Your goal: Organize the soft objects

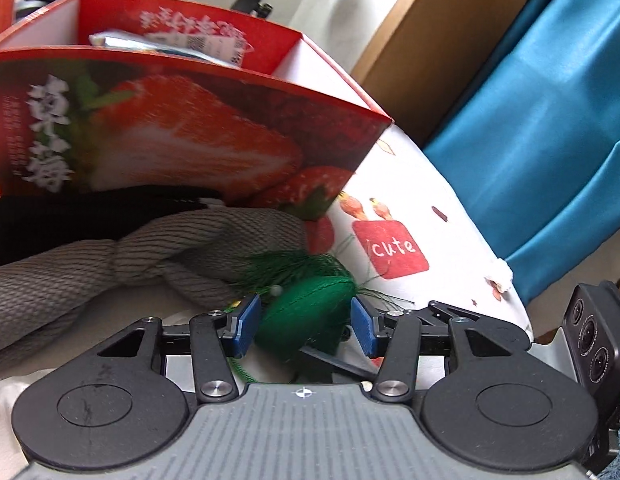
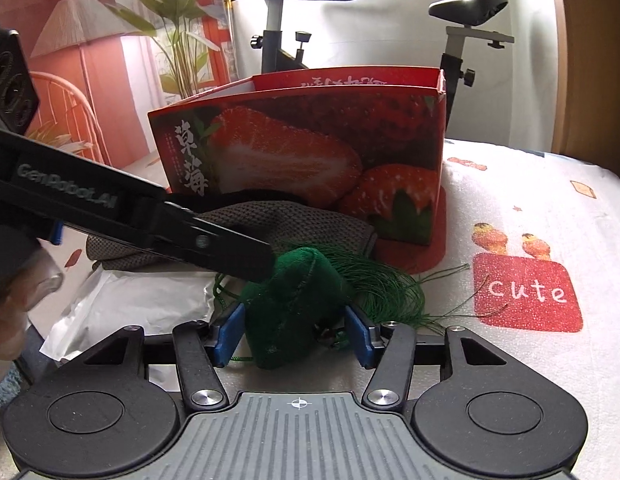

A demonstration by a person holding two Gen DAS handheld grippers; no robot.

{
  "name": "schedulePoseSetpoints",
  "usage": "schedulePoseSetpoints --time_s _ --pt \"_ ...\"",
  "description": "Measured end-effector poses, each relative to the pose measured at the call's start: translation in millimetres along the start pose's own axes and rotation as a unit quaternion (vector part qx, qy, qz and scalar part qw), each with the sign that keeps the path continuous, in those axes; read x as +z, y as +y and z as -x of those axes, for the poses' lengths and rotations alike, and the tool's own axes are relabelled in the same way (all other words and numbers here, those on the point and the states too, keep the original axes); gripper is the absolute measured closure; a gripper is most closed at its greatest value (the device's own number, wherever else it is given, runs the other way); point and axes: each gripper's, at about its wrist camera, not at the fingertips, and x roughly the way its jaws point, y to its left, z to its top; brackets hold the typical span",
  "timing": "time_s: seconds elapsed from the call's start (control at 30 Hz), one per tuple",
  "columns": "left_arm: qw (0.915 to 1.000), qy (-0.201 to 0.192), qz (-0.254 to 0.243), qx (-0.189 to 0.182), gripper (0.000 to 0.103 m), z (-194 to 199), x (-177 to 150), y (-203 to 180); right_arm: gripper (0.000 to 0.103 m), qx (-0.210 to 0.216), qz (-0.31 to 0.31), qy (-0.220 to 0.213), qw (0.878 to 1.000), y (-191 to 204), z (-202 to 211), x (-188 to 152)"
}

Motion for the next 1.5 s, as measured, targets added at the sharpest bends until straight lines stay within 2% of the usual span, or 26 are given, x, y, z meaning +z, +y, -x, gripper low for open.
schedulePoseSetpoints --time_s 0.17,0.47,0.6,0.73,0.93,1.17,1.33,1.5 --pt "0.9999 0.004 0.001 -0.011 0.052 -13 -2 0 0.052 0.008 -0.003 0.0 1.0 -3 -2 -2" --pt "0.9997 -0.006 0.016 -0.019 0.057 -5 -3 5 0.055 0.01 -0.001 -0.006 1.0 0 -2 -1" --pt "0.9993 -0.022 0.017 -0.023 0.057 11 2 4 0.056 0.01 0.007 -0.013 1.0 4 3 5" --pt "0.998 -0.055 0.015 -0.029 0.057 38 15 -1 0.056 0.007 0.032 -0.034 0.999 14 14 20" --pt "0.9928 -0.117 -0.017 -0.022 0.057 88 48 -19 0.056 0.006 0.081 -0.08 0.993 34 40 65" --pt "0.9844 -0.17 -0.038 -0.024 0.057 135 103 -31 0.056 0.023 0.121 -0.121 0.985 46 67 144" --pt "0.9819 -0.182 -0.045 -0.029 0.057 150 146 -35 0.056 0.035 0.145 -0.143 0.978 47 76 201" --pt "0.9753 -0.212 -0.06 -0.018 0.057 148 177 -43 0.056 0.028 0.172 -0.166 0.971 41 71 246"
